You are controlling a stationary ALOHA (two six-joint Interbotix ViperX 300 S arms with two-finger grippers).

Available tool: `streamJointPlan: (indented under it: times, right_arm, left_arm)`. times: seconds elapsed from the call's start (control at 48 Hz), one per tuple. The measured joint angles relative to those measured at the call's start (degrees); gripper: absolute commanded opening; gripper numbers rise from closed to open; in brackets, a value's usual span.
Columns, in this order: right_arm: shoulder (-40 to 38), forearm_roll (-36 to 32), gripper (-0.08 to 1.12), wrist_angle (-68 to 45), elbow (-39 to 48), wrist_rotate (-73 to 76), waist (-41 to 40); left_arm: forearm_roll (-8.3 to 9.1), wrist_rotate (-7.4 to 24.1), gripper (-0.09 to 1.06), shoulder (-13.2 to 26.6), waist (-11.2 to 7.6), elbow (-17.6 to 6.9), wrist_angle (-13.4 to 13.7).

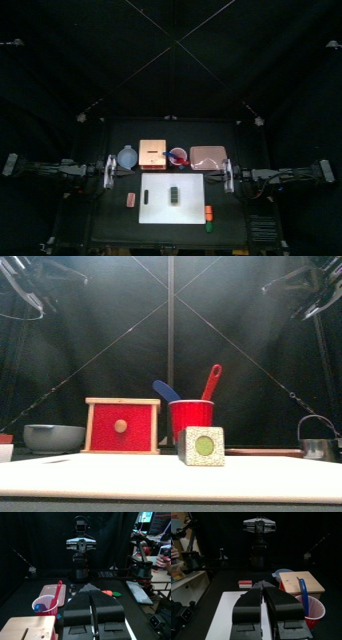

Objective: Cut the sushi into 4 pieces with the knife
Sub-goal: Pick up the knife at its handle with right hand

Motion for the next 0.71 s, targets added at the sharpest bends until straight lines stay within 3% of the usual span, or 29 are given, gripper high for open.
streamJointPlan:
  times: [0.125,0.354,0.562,0.708]
  right_arm:
    - [2.9,1.2,0.10,1.0,-1.8,0.9,-1.1]
    - [17.1,2.1,0.41,12.4,-13.4,0.9,-4.9]
    - [28.7,0.3,0.76,29.3,-26.6,0.5,-7.7]
    - [34.1,-4.5,0.92,39.6,-33.3,0.4,-8.0]
  left_arm:
    - [-0.09,-0.1,-0.01,4.2,-0.18,0.4,-0.7]
    - [-0.09,0.2,0.00,10.5,-0.26,0.4,-3.7]
    - [-0.09,0.3,0.00,12.0,-0.26,0.4,-4.5]
    - [-0.09,0.3,0.00,12.0,-0.26,0.4,-4.6]
